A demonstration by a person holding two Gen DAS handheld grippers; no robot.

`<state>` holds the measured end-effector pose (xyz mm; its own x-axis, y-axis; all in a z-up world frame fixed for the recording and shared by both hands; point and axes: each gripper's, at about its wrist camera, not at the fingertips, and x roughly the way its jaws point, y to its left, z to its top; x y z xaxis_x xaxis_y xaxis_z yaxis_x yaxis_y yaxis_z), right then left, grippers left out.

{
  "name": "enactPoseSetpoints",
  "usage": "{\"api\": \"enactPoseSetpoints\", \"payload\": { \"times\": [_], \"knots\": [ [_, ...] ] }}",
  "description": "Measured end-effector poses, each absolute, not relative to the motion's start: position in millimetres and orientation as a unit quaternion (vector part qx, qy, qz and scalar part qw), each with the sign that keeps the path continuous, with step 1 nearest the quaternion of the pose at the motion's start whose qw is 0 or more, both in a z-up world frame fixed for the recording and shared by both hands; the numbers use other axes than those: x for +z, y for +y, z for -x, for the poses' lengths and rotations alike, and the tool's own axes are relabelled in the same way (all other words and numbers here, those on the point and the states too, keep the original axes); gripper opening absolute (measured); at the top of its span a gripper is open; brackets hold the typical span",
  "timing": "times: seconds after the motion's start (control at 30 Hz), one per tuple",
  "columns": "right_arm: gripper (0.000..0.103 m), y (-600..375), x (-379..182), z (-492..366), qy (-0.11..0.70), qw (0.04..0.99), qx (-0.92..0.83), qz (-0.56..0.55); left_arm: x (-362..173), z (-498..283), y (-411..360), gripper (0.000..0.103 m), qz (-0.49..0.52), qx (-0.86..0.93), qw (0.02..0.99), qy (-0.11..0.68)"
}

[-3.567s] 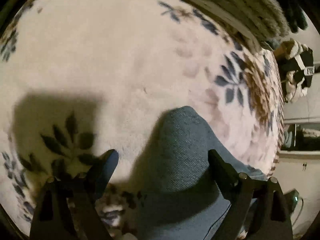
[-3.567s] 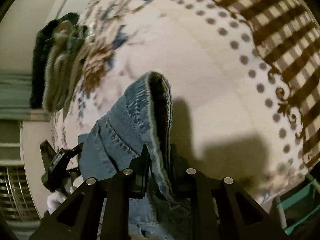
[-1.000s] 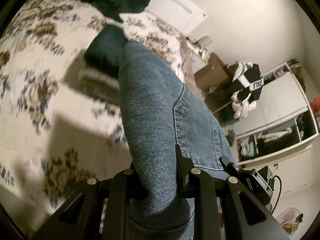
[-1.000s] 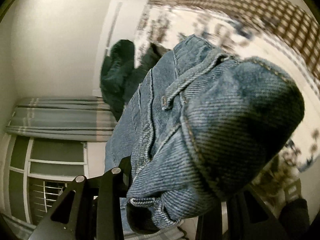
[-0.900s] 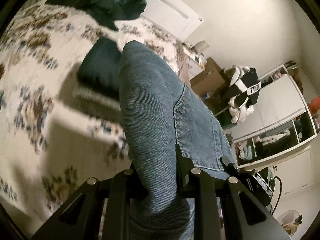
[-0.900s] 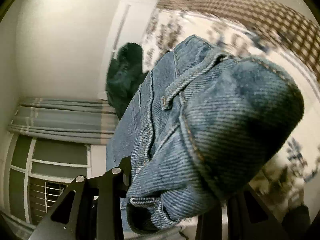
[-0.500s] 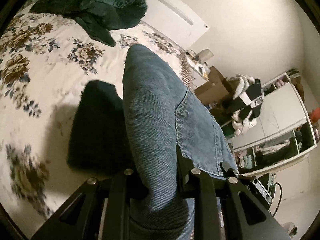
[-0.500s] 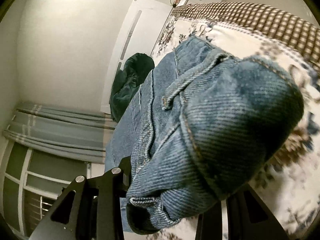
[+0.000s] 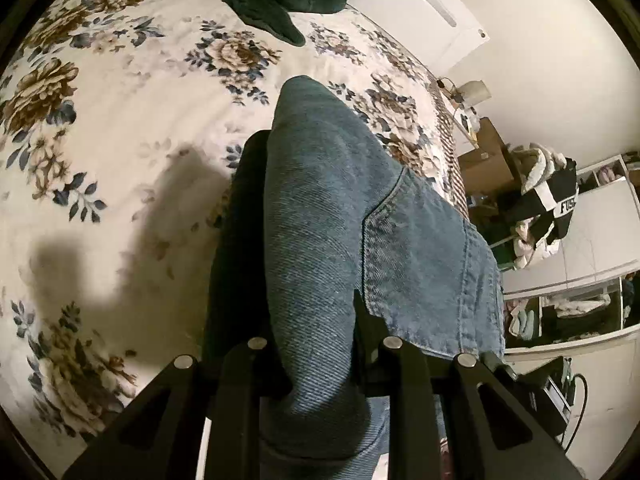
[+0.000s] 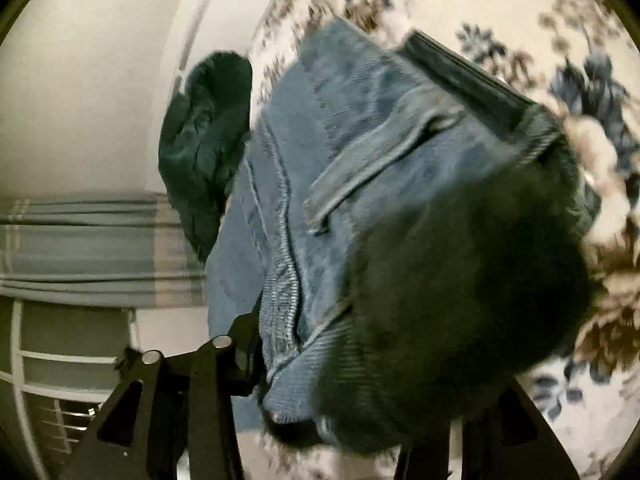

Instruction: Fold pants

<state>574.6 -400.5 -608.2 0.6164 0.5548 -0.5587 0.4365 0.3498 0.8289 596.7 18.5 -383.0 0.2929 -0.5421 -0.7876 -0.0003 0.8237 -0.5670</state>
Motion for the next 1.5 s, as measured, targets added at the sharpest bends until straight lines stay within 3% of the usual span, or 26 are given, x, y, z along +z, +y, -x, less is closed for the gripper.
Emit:
{"api": "enactPoseSetpoints", "payload": {
  "times": [0.13,0.17,0.2,0.53,0.63,0.7,0.83,0.93,1.0,1.1,1.27,1.5],
  "knots": [
    [0.045,-427,-598,-540,0.404,0.702,0.013,-0.586,-379,-598,16,0.019,0.241,-0.180,0.767,0.566],
    [0.031,-432,-594,-534,0.393,0.709,0.003,-0.585,-380,-598,16,0.019,0.244,-0.181,0.766,0.567],
    [0.028,-432,-589,-528,0.392,0.712,-0.003,-0.583,-381,-603,18,0.019,0.246,-0.180,0.765,0.568],
    [0.026,-431,-578,-534,0.415,0.727,-0.037,-0.545,-370,-602,11,0.028,0.201,-0.145,0.765,0.594],
    [0.037,-428,-570,-534,0.432,0.725,-0.053,-0.533,-358,-594,4,0.032,0.161,-0.120,0.779,0.594],
    [0.051,-426,-561,-531,0.436,0.732,-0.057,-0.520,-350,-588,1,0.036,0.136,-0.112,0.789,0.589],
    [0.063,-421,-537,-523,0.444,0.750,-0.072,-0.485,-334,-575,-7,0.067,0.093,-0.106,0.801,0.582],
    [0.073,-412,-514,-519,0.455,0.771,-0.089,-0.436,-316,-563,-16,0.081,0.053,-0.101,0.819,0.562],
    [0.088,-399,-494,-517,0.467,0.793,-0.105,-0.377,-301,-552,-21,0.090,0.030,-0.100,0.831,0.547],
    [0.099,-378,-467,-513,0.483,0.819,-0.129,-0.282,-279,-533,-25,0.090,0.009,-0.095,0.846,0.524],
    [0.102,-353,-424,-492,0.473,0.849,-0.166,-0.165,-245,-501,-29,0.091,-0.010,-0.082,0.862,0.501],
    [0.102,-339,-361,-445,0.442,0.874,-0.165,-0.116,-192,-444,-31,0.091,-0.019,-0.065,0.881,0.468]
  ]
}}
